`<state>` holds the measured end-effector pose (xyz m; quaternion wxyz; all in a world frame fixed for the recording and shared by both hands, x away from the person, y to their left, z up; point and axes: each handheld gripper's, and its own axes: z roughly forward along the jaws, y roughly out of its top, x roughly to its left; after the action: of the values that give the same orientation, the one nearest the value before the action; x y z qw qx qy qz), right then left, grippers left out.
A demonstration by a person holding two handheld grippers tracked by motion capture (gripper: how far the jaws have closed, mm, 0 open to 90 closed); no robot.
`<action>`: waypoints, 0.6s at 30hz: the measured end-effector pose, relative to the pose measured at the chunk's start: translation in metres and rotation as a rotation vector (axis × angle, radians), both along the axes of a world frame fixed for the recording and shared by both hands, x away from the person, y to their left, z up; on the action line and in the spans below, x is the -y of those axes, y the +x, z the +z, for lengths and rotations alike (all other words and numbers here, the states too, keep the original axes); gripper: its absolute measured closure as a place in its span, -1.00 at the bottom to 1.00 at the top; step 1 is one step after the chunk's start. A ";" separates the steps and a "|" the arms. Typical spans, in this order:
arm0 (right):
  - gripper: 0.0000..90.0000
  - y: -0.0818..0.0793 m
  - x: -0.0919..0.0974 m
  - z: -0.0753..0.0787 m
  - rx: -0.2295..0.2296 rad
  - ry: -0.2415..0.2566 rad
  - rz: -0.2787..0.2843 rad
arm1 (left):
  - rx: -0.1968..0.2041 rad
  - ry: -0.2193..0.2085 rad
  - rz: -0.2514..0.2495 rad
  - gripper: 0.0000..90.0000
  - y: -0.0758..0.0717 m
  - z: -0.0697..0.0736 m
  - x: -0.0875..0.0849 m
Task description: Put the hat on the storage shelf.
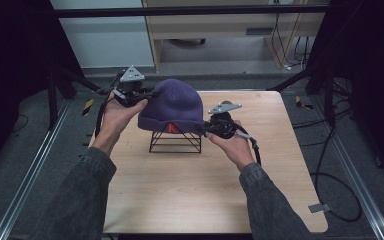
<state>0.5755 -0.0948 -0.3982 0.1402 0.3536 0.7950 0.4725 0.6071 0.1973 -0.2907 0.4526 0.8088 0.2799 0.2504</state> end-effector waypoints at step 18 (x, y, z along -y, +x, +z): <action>0.60 -0.009 0.004 -0.011 0.006 -0.026 -0.005 | -0.003 0.031 -0.027 0.74 -0.019 -0.010 0.001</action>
<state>0.5664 -0.0985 -0.4090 0.1482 0.3524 0.7998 0.4628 0.5878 0.1962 -0.3006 0.4430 0.8198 0.2655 0.2474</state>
